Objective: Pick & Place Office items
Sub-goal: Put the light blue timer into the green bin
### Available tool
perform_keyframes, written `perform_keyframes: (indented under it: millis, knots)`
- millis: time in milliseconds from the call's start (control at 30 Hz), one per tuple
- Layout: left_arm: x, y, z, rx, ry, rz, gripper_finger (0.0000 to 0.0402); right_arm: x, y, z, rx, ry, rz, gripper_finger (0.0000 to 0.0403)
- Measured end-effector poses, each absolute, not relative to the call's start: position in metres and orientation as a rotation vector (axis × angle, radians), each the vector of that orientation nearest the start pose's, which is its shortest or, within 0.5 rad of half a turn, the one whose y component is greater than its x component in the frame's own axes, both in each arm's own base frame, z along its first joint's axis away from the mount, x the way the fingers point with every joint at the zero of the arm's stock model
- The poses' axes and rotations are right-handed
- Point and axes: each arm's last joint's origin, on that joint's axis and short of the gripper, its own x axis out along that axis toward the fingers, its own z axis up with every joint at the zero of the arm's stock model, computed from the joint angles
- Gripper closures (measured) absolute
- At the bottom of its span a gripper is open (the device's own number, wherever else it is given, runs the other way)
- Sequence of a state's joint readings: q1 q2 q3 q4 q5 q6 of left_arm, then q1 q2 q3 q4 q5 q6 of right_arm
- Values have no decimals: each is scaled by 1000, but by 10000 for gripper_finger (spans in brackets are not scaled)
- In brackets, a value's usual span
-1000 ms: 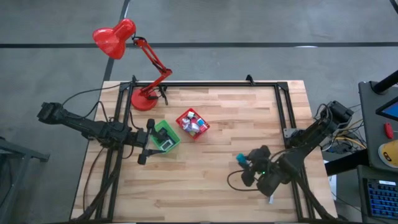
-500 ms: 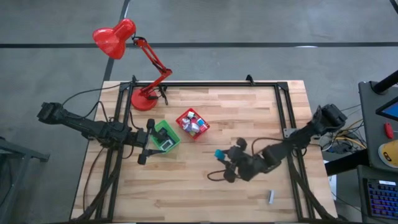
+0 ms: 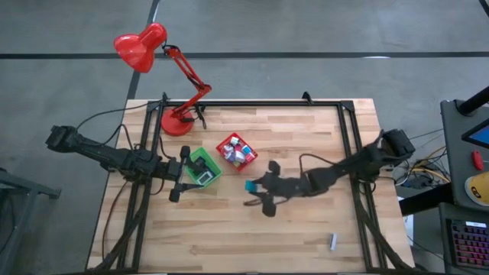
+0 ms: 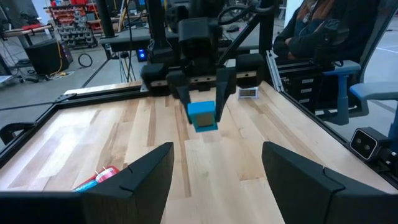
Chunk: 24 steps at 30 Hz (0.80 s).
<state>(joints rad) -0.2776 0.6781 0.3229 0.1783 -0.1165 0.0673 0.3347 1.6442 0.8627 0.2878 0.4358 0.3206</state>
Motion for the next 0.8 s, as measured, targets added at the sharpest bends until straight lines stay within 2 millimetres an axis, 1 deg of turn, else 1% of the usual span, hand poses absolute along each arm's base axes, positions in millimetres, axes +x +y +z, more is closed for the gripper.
perform_keyframes:
  millis: [167,333,433,600,800]
  knots:
    - [155,-41,223,102,168,-166,152,341,76,183,152,409,-101,235]
    - [155,-41,223,102,168,-166,152,357,51,168,188,371,-98,242]
    - [155,-41,223,102,168,-166,152,366,41,160,177,346,-113,243]
    - [155,-41,223,102,168,-167,152,379,36,156,122,294,-112,236]
    - [155,-41,223,102,168,-166,152,391,33,164,64,251,-112,244]
